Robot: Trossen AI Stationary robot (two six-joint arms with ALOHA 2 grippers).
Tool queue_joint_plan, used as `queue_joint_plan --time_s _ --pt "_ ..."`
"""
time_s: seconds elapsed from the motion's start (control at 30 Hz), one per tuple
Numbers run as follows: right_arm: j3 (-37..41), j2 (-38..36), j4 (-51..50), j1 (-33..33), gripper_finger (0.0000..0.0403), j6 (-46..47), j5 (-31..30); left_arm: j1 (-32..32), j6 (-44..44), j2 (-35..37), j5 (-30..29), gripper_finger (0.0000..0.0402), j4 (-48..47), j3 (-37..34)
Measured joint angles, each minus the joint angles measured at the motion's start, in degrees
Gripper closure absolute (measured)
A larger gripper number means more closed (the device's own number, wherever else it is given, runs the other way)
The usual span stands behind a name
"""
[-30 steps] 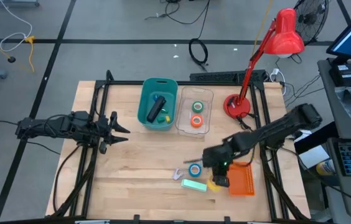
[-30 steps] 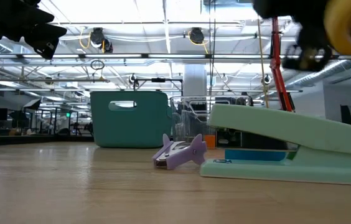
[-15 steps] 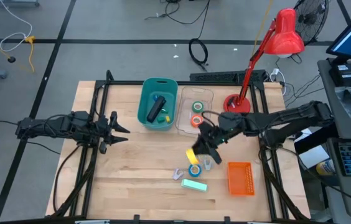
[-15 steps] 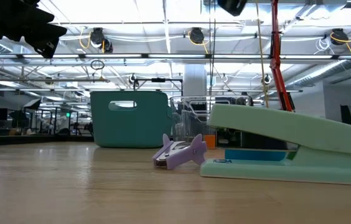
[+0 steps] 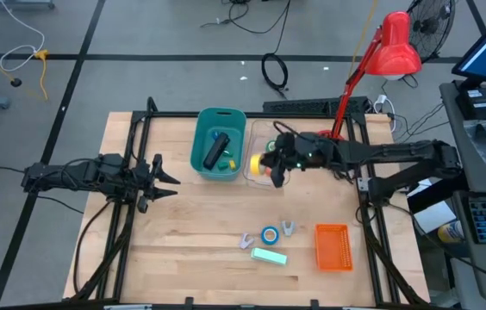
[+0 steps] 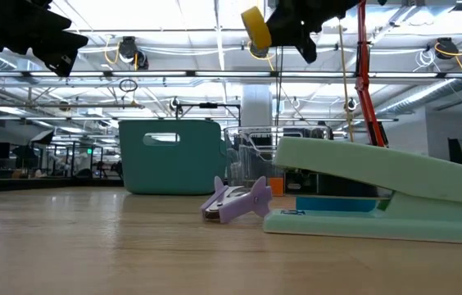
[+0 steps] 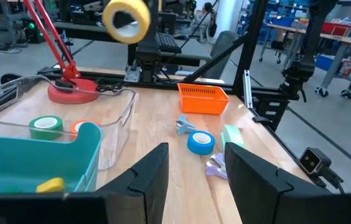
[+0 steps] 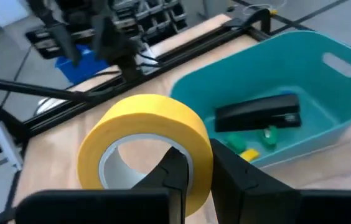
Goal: Pick and place Stapler, Stapler remover, tape
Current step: Put the yellow tape into the transparent bin
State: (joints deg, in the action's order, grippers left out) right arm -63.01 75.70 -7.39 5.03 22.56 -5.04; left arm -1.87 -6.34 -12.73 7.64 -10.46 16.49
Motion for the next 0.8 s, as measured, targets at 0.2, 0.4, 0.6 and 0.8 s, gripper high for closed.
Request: queue_joint_plan --time_s 0.2,0.4,0.6,0.8 --pt "-1.72 3.66 -4.49 3.60 0.0370 -2.32 0.57 0.00 -0.44 -0.02 0.00 0.0245 0.00 0.00" --pt "-9.78 8.53 -17.03 6.05 0.0370 -5.70 0.46 0.00 -1.87 0.00 -0.07 0.0245 -0.02 0.00" --pt "-15.98 14.46 -29.04 8.24 0.0370 -6.81 0.56 0.00 -2.33 -0.09 -0.15 0.0245 -0.09 0.00" --pt "-21.75 20.62 -33.74 9.31 0.0370 -8.88 1.79 0.02 -2.79 -0.66 -0.13 0.0245 -0.29 -0.01"
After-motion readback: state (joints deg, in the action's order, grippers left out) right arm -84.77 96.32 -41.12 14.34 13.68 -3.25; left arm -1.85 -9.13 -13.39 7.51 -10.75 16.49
